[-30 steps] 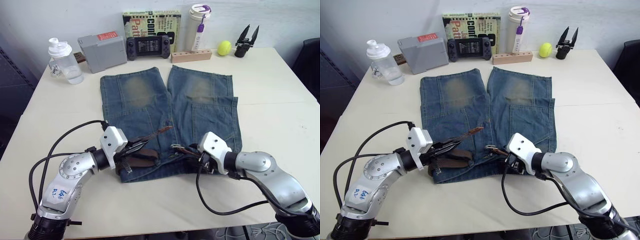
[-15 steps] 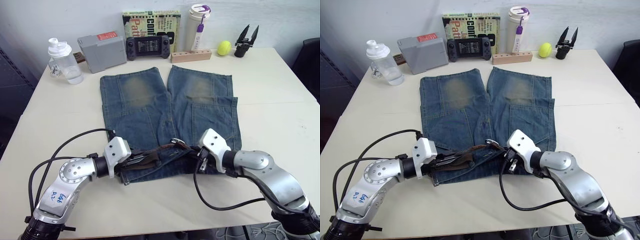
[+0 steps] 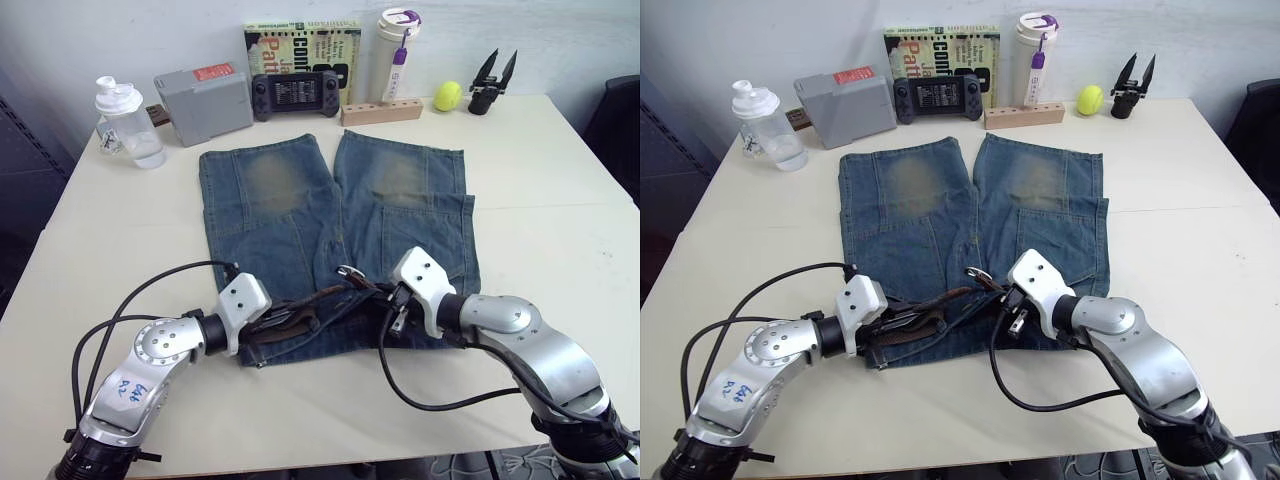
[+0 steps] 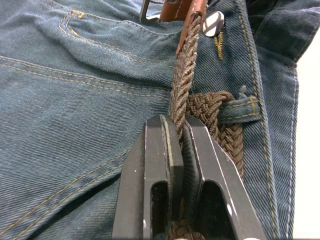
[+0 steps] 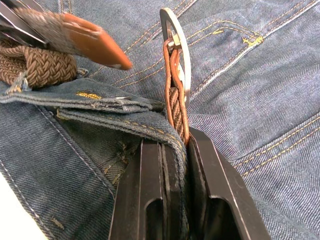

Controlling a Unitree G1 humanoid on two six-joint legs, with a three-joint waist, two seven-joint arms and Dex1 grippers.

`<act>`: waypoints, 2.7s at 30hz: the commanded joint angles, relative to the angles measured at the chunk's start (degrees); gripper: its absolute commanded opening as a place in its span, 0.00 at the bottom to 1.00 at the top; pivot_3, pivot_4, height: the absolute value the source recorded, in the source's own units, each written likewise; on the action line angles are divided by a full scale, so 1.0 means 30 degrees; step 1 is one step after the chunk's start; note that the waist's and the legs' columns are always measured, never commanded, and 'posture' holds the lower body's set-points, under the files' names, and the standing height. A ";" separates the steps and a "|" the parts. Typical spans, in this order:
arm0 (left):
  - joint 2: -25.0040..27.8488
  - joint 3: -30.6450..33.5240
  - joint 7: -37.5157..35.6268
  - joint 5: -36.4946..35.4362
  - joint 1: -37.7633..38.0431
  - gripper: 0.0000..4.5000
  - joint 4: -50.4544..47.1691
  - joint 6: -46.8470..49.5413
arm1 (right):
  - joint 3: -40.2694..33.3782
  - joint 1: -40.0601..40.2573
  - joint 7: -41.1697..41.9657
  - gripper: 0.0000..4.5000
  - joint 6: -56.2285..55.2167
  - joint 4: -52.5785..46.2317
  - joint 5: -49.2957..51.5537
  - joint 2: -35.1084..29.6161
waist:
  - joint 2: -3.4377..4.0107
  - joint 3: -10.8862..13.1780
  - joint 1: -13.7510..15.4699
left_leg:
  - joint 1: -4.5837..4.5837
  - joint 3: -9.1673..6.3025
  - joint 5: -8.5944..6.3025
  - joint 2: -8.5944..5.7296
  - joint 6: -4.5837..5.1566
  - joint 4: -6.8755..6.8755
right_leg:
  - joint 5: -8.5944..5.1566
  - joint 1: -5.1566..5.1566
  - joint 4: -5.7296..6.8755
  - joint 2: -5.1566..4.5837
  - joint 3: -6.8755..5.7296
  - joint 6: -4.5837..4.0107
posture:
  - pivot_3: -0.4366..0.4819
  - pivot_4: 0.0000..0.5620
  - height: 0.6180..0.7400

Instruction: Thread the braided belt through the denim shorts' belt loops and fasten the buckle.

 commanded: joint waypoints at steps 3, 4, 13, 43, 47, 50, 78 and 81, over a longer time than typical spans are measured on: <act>-0.2155 -0.0218 0.2557 -0.0283 -0.0642 0.00 -0.1341 0.2454 | 0.0214 -0.0340 -0.0895 0.00 0.0531 -0.1389 0.0003 0.0454 | 0.0002 -0.0001 0.0016 | 0.0004 -0.0001 0.0000 -0.0002 0.0000 -0.0001 | 0.0000 0.0001 0.0001 -0.0002 0.0004 0.0000 | 0.48 0.27 0.85; -0.2200 -0.0281 0.2634 -0.0262 -0.0600 0.00 -0.1456 0.2639 | 0.0246 -0.0389 -0.1010 0.00 0.0619 -0.1349 -0.0039 0.0516 | 0.0001 -0.0001 0.0040 | 0.0003 -0.0001 0.0000 -0.0002 0.0000 0.0000 | 0.0000 0.0001 0.0001 -0.0002 0.0002 0.0000 | 0.48 0.27 0.85; -0.2839 -0.0110 0.4072 0.0025 -0.1090 0.00 -0.1844 0.4968 | 0.0461 -0.0991 -0.1953 0.00 0.1324 -0.1204 -0.0354 0.0902 | 0.0000 -0.0001 0.0029 | 0.0004 -0.0011 0.0000 -0.0003 0.0000 0.0006 | 0.0001 0.0002 0.0009 -0.0007 0.0006 0.0000 | 0.48 0.27 0.85; -0.4449 0.0301 0.7269 -0.0065 -0.1755 0.00 -0.4809 1.0842 | 0.0628 -0.1897 -0.4096 0.00 0.2337 -0.0692 -0.0926 0.1958 | -0.0001 -0.0001 0.0021 | -0.0001 -0.0016 0.0000 -0.0002 0.0000 0.0003 | 0.0000 0.0000 0.0008 -0.0006 0.0009 0.0000 | 0.48 0.27 0.85; -0.4466 0.0334 0.7266 0.0019 -0.1898 0.00 -0.4630 1.0888 | 0.0755 -0.1798 -0.3966 0.00 0.2420 -0.0899 -0.0834 0.1860 | -0.0001 -0.0001 0.0014 | -0.0001 -0.0013 0.0000 -0.0002 -0.0001 0.0003 | 0.0000 0.0000 0.0007 -0.0004 0.0008 0.0000 | 0.48 0.27 0.85; -0.4531 0.0192 0.7218 0.0000 -0.2028 0.00 -0.4528 1.0852 | 0.0918 -0.1800 -0.3920 0.00 0.2541 -0.1072 -0.0752 0.1906 | -0.0001 -0.0001 0.0014 | -0.0002 -0.0014 0.0000 -0.0002 -0.0001 0.0003 | 0.0000 0.0000 0.0006 -0.0005 0.0008 0.0000 | 0.48 0.27 0.85; -0.6203 -0.1365 0.5854 0.0023 -0.2691 0.00 -0.2500 0.6786 | 0.5838 -0.2157 -0.1156 0.00 0.1222 -0.1733 -0.2277 -0.1087 | -0.0002 -0.0001 -0.0012 | 0.0001 -0.0018 0.0000 0.0000 -0.0001 -0.0003 | 0.0000 -0.0003 -0.0004 -0.0004 0.0004 -0.0001 | 0.48 0.27 0.85; -0.6144 -0.1474 0.5771 0.0128 -0.2517 0.00 -0.2268 0.6322 | 0.4714 -0.1734 -0.0374 0.22 0.0763 -0.2159 -0.1542 -0.1245 | -0.0003 -0.0001 0.0003 | 0.0000 -0.0019 0.0000 0.0000 -0.0001 -0.0001 | 0.0000 -0.0001 -0.0007 -0.0005 0.0006 0.0000 | 0.48 0.27 0.85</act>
